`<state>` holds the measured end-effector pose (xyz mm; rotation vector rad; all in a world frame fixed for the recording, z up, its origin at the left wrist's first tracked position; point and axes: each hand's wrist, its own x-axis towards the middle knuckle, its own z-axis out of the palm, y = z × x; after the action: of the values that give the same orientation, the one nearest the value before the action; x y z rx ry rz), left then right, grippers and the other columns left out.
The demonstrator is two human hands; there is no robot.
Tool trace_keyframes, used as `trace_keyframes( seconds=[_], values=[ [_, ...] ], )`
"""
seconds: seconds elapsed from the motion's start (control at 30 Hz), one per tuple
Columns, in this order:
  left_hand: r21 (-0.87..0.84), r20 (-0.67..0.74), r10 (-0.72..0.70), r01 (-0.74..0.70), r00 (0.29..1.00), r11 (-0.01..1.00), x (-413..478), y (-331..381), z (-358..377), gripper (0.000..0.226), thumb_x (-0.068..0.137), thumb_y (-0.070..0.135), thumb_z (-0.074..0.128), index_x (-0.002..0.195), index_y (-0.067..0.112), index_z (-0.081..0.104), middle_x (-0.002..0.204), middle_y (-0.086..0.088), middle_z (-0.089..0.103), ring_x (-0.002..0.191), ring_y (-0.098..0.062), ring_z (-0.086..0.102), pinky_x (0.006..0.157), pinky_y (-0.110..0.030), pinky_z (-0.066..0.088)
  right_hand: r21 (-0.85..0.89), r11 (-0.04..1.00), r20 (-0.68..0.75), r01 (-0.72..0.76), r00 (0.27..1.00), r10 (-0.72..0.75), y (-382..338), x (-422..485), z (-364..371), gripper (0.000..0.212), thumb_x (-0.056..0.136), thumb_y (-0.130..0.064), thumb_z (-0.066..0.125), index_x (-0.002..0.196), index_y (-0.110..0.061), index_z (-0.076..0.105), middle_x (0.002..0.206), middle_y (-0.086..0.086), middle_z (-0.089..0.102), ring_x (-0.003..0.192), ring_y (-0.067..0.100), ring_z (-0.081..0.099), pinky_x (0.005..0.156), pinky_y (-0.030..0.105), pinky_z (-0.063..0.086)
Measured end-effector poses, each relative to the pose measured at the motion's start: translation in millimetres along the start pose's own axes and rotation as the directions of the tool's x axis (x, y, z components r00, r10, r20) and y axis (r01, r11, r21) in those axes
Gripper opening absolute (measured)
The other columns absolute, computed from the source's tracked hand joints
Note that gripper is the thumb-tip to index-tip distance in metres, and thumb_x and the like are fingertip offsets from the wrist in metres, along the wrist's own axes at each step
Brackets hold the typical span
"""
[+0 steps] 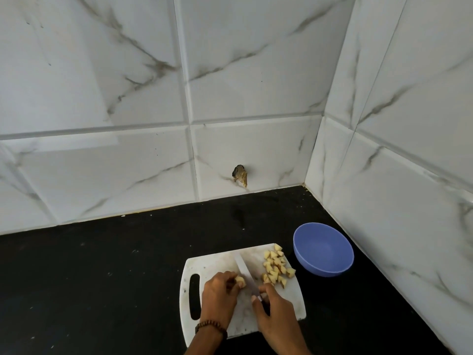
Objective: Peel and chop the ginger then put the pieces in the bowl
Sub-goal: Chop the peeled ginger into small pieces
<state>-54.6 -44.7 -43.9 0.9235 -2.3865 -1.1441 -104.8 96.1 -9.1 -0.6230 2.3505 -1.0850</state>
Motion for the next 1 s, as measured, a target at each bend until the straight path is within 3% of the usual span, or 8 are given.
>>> trace_keyframes(
  seconds=[0.13, 0.33, 0.5, 0.63, 0.73, 0.83, 1.0],
  values=[
    [0.035, 0.012, 0.001, -0.001, 1.0, 0.999, 1, 3, -1, 0.019, 0.082, 0.031, 0.072, 0.1, 0.028, 0.069, 0.095, 0.013, 0.066, 0.084, -0.002, 0.063, 0.086, -0.021, 0.054, 0.011, 1.0, 0.014, 0.028, 1.0, -0.028, 1, -6, -1, 0.027, 0.1, -0.032, 0.05, 0.127, -0.028, 0.054, 0.103, -0.014, 0.062, 0.097, 0.0, 0.06, 0.082, 0.005, 0.043],
    [0.082, 0.015, 0.026, -0.027, 1.0, 0.996, 3, 8, 2, 0.018, 0.083, 0.028, 0.07, 0.101, 0.026, 0.069, 0.093, 0.011, 0.063, 0.084, -0.005, 0.061, 0.083, -0.023, 0.054, -0.079, 0.995, 0.021, 0.063, 0.998, -0.062, -5, -10, -2, 0.045, 0.102, -0.027, 0.047, 0.146, -0.024, 0.042, 0.136, -0.007, 0.057, 0.123, 0.002, 0.05, 0.084, -0.01, 0.023],
    [0.112, 0.02, 0.018, -0.02, 1.0, 0.994, 4, 9, 3, 0.017, 0.088, 0.026, 0.066, 0.104, 0.024, 0.07, 0.094, 0.01, 0.058, 0.086, -0.004, 0.057, 0.077, -0.009, 0.041, -0.134, 0.991, 0.044, 0.007, 0.999, -0.001, -7, -7, 1, 0.05, 0.104, -0.032, 0.041, 0.152, -0.019, 0.031, 0.141, -0.002, 0.054, 0.13, 0.008, 0.048, 0.105, 0.01, 0.028],
    [0.15, 0.036, 0.018, -0.023, 0.999, 0.988, 7, 10, 2, 0.013, 0.09, 0.025, 0.062, 0.1, 0.025, 0.071, 0.092, 0.009, 0.058, 0.083, -0.004, 0.055, 0.076, -0.008, 0.038, -0.204, 0.978, 0.088, -0.043, 0.994, 0.063, -8, -2, 2, 0.054, 0.105, -0.035, 0.035, 0.155, -0.017, 0.023, 0.148, 0.001, 0.047, 0.137, 0.014, 0.042, 0.11, 0.014, 0.023],
    [0.164, 0.034, 0.007, -0.013, 0.999, 0.986, 8, 9, 2, 0.013, 0.089, 0.025, 0.064, 0.1, 0.024, 0.071, 0.093, 0.009, 0.06, 0.083, -0.003, 0.055, 0.08, -0.012, 0.045, -0.345, 0.937, 0.152, -0.051, 0.982, 0.109, -7, 3, 6, 0.06, 0.105, -0.036, 0.033, 0.157, -0.013, 0.013, 0.148, 0.007, 0.046, 0.135, 0.022, 0.044, 0.111, 0.022, 0.03],
    [0.167, 0.036, 0.008, -0.014, 0.999, 0.986, 8, 12, 1, 0.011, 0.088, 0.026, 0.066, 0.098, 0.024, 0.07, 0.094, 0.007, 0.062, 0.083, -0.002, 0.057, 0.08, -0.012, 0.046, -0.474, 0.88, 0.09, 0.033, 0.996, 0.011, -2, 2, 13, 0.048, 0.104, -0.026, 0.031, 0.149, -0.013, 0.028, 0.13, 0.011, 0.054, 0.116, 0.024, 0.055, 0.096, 0.029, 0.044],
    [0.188, 0.066, 0.003, -0.015, 0.998, 0.982, 10, 14, -1, 0.013, 0.087, 0.03, 0.067, 0.098, 0.022, 0.07, 0.093, 0.009, 0.061, 0.08, -0.002, 0.057, 0.075, -0.01, 0.046, -0.428, 0.902, 0.069, 0.051, 0.997, -0.023, 2, 1, 20, 0.043, 0.103, -0.022, 0.033, 0.145, -0.017, 0.035, 0.123, 0.012, 0.057, 0.11, 0.026, 0.057, 0.092, 0.032, 0.047]
  ],
)
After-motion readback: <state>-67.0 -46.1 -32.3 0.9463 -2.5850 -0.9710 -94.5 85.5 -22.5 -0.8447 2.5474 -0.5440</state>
